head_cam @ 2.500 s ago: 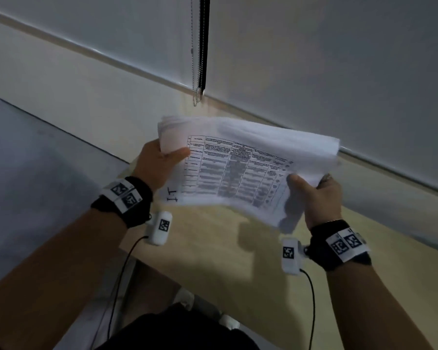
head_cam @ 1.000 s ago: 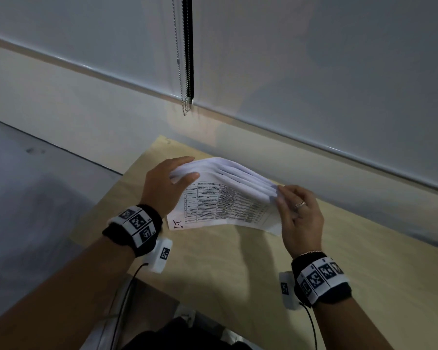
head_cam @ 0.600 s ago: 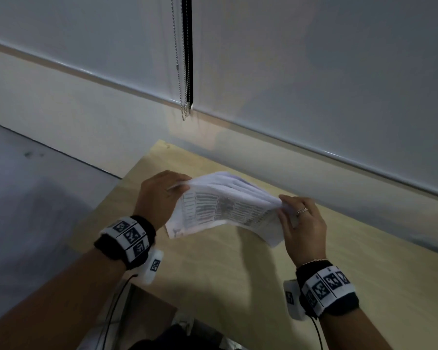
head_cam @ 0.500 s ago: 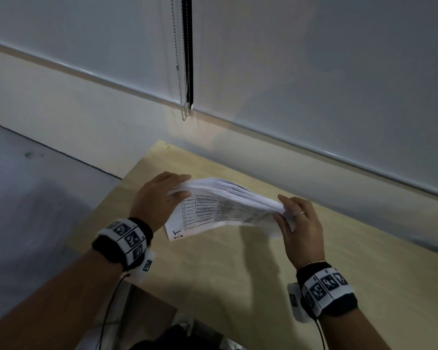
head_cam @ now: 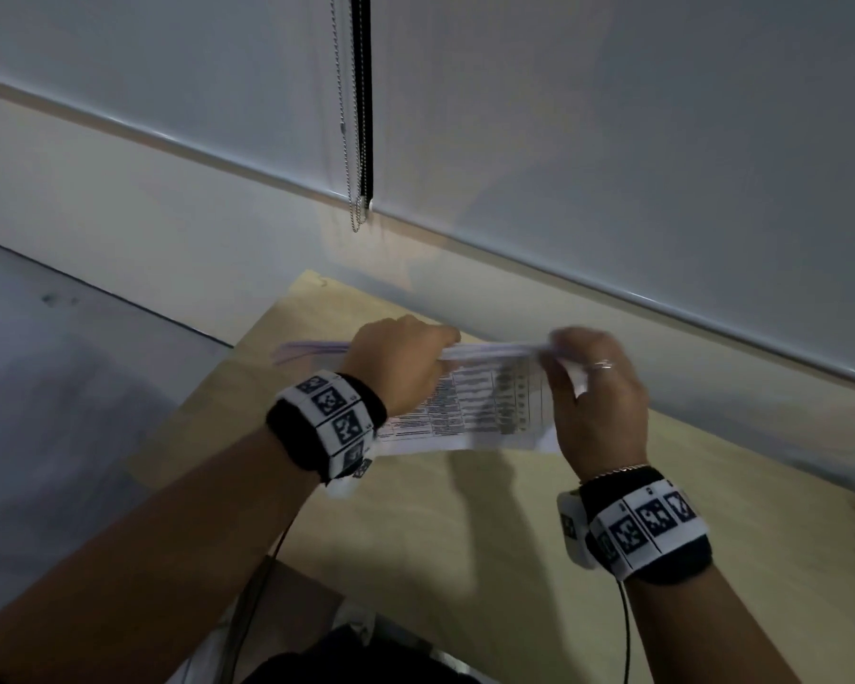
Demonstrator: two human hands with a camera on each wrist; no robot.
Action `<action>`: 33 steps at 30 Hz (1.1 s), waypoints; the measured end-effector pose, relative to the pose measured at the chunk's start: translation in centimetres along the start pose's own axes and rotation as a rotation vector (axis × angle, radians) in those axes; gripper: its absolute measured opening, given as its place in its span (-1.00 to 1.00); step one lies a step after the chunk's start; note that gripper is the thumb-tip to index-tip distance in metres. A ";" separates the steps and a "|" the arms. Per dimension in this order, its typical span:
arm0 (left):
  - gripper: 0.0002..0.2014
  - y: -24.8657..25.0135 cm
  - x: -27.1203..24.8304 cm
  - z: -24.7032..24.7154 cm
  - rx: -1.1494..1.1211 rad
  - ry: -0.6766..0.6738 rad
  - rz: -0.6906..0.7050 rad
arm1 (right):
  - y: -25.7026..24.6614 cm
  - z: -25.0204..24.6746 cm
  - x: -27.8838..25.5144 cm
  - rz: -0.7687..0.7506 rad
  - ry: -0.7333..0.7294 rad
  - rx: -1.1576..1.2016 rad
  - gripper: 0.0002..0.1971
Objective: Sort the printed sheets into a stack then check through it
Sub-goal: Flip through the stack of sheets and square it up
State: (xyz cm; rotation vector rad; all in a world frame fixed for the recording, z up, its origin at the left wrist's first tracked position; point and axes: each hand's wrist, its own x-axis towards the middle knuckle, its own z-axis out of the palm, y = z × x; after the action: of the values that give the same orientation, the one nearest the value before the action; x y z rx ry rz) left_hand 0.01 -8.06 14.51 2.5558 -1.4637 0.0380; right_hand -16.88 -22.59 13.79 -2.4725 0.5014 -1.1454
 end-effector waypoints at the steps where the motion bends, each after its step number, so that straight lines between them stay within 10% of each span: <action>1: -0.83 -0.6 -0.2 0.0 -0.114 0.038 -0.027 | 0.3 -0.3 -0.1 0.100 0.095 0.028 -0.54; 5: -0.63 -3.7 -1.5 0.3 -0.666 0.208 -0.194 | 1.4 0.0 -1.5 0.600 0.259 0.211 0.09; 9: -0.80 -4.3 -2.8 -0.2 -1.035 0.171 -0.352 | 1.7 1.1 -0.7 0.804 0.115 0.807 0.18; 13: -0.90 -3.6 -3.3 -0.1 -1.165 0.243 -0.392 | -0.5 0.1 1.8 0.708 -0.021 0.942 -0.37; 17: -0.52 -3.4 -4.0 1.3 -1.117 0.421 -0.475 | -1.4 -0.3 1.4 0.547 0.028 0.725 -0.85; 22: -0.51 -3.3 -6.1 3.7 -1.142 0.219 -0.480 | -0.5 2.3 -2.3 0.673 -0.108 0.557 -0.73; 33: -0.28 -1.0 -5.4 -0.2 -1.342 0.592 -0.349 | -4.3 1.3 0.7 0.524 0.076 0.771 -0.58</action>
State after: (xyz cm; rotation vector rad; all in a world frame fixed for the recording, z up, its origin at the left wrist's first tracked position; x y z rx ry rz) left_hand -1.86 -2.90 13.93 1.4186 -0.4519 -0.1657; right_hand -14.74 -18.90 15.43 -1.5260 0.5505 -0.9661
